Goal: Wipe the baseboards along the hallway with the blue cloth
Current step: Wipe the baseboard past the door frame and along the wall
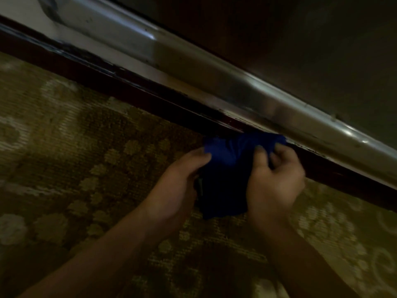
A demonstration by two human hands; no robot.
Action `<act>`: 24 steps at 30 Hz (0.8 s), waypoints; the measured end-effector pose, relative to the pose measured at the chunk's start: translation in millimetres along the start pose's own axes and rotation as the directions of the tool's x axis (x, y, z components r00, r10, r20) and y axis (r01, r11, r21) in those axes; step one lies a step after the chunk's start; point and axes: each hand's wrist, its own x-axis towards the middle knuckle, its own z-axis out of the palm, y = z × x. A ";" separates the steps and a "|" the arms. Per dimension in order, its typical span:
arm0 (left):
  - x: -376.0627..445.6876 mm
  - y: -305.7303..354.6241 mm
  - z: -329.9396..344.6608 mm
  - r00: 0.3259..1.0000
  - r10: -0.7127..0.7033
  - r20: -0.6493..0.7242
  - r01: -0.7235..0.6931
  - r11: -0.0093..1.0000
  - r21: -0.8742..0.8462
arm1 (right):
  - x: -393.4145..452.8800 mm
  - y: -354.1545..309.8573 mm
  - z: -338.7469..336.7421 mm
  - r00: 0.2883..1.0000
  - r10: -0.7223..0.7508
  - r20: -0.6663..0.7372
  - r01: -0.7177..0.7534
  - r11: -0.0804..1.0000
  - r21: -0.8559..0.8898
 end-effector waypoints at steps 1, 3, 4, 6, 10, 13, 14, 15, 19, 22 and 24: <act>-0.4 -0.9 0.1 1.000 -0.010 -0.030 0.009 0.999 -0.042 | -6.3 -3.3 6.0 0.998 -0.059 0.032 0.060 0.998 -0.022; -2.0 -0.9 -1.1 0.996 -0.022 -0.084 0.012 0.994 -0.113 | -11.2 -9.2 14.2 0.979 -0.155 0.129 0.164 0.984 -0.064; -2.3 -0.1 -2.9 0.995 -0.021 -0.095 0.008 0.990 -0.140 | -9.7 -12.0 15.7 0.970 -0.175 0.172 0.188 0.980 -0.063; -3.2 2.5 -4.4 0.997 -0.013 -0.082 -0.001 0.987 -0.160 | -0.8 -11.5 10.5 0.963 -0.187 0.194 0.200 0.979 -0.049; -4.6 8.8 -6.0 1.000 0.008 -0.025 -0.010 0.998 -0.065 | 13.7 -2.9 -8.1 0.981 -0.153 0.120 0.165 0.981 -0.105; -4.4 7.9 -6.7 0.999 0.027 -0.038 -0.028 0.999 -0.029 | 4.7 -13.7 5.0 0.944 -0.270 0.187 0.307 0.930 -0.204; -4.3 6.8 -8.4 0.998 0.035 -0.053 -0.038 0.998 -0.055 | 0.2 -21.0 14.0 0.911 -0.334 0.241 0.384 0.900 -0.205; -4.5 6.1 -10.0 0.997 0.045 -0.063 -0.050 0.995 -0.085 | -3.2 -29.0 23.4 0.871 -0.382 0.308 0.453 0.867 -0.209; -3.3 6.0 -15.5 0.991 0.085 -0.103 -0.097 0.989 -0.108 | -0.8 -38.1 35.3 0.813 -0.410 0.414 0.516 0.837 -0.184; 4.6 4.7 -18.4 0.991 0.050 -0.126 -0.065 0.991 -0.117 | 5.5 -16.7 8.8 0.894 -0.361 0.264 0.422 0.878 -0.228; 9.2 3.6 -20.3 0.988 0.034 -0.152 -0.044 0.997 -0.064 | 8.9 -8.6 -4.2 0.919 -0.333 0.212 0.386 0.869 -0.308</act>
